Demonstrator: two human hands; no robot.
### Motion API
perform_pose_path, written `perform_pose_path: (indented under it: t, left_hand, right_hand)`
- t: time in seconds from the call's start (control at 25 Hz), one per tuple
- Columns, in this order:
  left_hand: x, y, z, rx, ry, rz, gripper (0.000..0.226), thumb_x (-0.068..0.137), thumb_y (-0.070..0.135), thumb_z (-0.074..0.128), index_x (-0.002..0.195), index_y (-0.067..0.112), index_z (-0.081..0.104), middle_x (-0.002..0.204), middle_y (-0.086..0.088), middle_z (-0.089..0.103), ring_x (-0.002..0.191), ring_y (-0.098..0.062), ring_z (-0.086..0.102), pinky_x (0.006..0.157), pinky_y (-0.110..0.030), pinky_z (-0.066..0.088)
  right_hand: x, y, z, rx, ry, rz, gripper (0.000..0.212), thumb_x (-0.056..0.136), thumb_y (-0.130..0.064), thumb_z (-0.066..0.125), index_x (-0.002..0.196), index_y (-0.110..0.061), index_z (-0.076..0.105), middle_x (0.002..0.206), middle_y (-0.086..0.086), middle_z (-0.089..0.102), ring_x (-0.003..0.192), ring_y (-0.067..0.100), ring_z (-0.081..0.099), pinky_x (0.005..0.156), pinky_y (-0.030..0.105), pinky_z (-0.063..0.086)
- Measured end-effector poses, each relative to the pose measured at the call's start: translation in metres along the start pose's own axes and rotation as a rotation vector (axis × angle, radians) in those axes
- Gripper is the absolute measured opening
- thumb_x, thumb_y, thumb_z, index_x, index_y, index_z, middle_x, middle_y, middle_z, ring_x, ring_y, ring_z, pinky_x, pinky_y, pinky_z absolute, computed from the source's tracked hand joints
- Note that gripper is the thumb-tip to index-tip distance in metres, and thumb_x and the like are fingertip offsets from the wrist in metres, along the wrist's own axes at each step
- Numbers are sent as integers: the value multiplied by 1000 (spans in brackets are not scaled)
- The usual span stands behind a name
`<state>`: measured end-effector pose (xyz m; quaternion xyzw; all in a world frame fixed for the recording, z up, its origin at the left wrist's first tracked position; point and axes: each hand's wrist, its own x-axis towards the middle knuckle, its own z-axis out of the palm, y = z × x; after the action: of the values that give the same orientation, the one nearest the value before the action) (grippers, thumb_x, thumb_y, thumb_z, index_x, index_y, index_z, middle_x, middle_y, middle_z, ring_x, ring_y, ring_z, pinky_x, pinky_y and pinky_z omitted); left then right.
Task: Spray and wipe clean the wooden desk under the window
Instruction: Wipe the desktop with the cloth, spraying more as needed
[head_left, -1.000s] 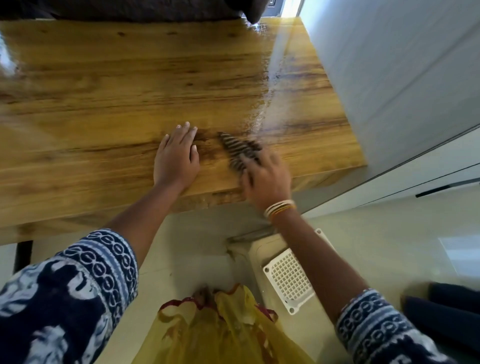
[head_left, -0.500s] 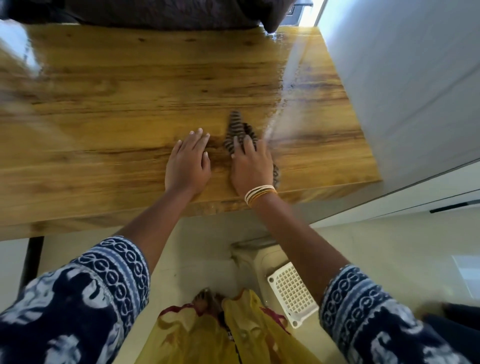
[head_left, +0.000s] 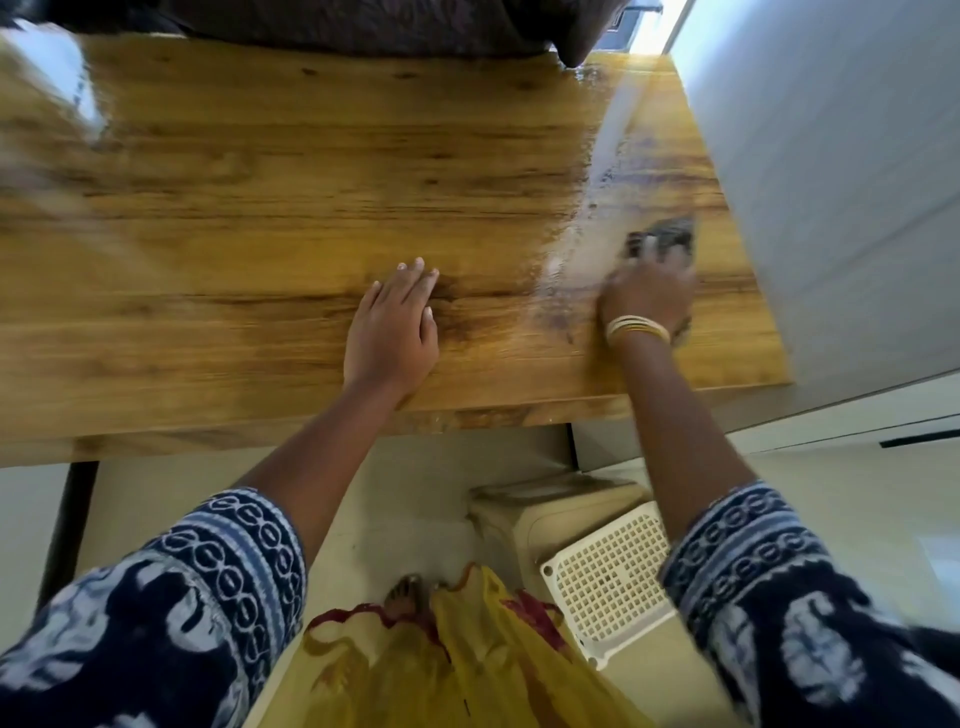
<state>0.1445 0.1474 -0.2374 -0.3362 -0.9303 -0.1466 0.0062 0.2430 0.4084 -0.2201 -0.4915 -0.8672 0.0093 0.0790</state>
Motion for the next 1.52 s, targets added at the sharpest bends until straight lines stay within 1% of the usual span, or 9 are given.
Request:
perform_pose_path:
  t: [0.16,0.28,0.56,0.72,0.92,1.08,1.16,1.32,1.52]
  left_hand:
    - [0,0,0,2,9,-3,49,99,22,35,147,15,39,156,-1,33,146,-15,27,119,-36,21]
    - [0,0,-1,2,8,3,49,99,23,34,147,15,39,156,0,34,146,-14,26,119,-35,21]
    - [1,0,0,-7,16,-2,49,99,20,34,148,18,36,156,1,33,146,-13,25,120,-35,21]
    - [1,0,0,-17,25,-1,49,99,19,34,148,17,37,156,0,34,146,-14,25,120,-36,21]
    - [1,0,0,-12,24,16,48,99,19,35,147,16,39,156,-1,34,146,-15,26,119,-37,22]
    - [1,0,-1,-15,30,20,47,99,19,35,146,13,41,156,-3,34,145,-16,28,119,-37,22]
    - [-2,-4,0,-24,25,49,48,99,19,34,146,13,40,156,-3,34,145,-16,27,119,-37,22]
    - [-7,-4,0,-21,26,57,48,100,17,32,147,13,38,157,-3,32,146,-17,26,119,-36,22]
    - [-1,-2,1,-15,60,30,48,98,13,35,146,13,41,155,-3,36,144,-17,30,118,-36,25]
  right_hand:
    - [-73,-96,2,174,-28,-567,41,94,-25,49,132,-16,60,133,14,58,120,34,53,100,43,44]
    - [-49,-81,-2,203,-105,-842,40,94,-33,48,130,-22,62,135,8,58,121,30,53,101,42,46]
    - [68,56,6,156,53,-179,46,93,-32,44,135,-21,58,144,10,50,125,37,47,104,40,39]
    - [36,10,6,66,43,215,50,95,-33,40,141,-17,48,143,16,45,124,36,44,105,43,34]
    - [-73,-92,13,187,62,-283,45,89,-29,49,131,-18,61,133,14,58,117,35,54,96,43,45]
    - [-82,-50,0,259,-93,-753,40,92,-35,53,131,-28,62,138,3,56,124,26,52,102,36,44]
    - [-61,-2,-3,275,-134,-668,40,90,-34,57,130,-33,62,141,-2,54,125,22,52,103,34,43]
    - [-43,67,-1,292,37,-65,44,90,-32,52,132,-27,62,143,2,52,126,29,49,105,37,41]
    - [-52,60,5,244,171,41,45,90,-34,49,132,-24,62,140,5,55,123,30,49,101,37,43]
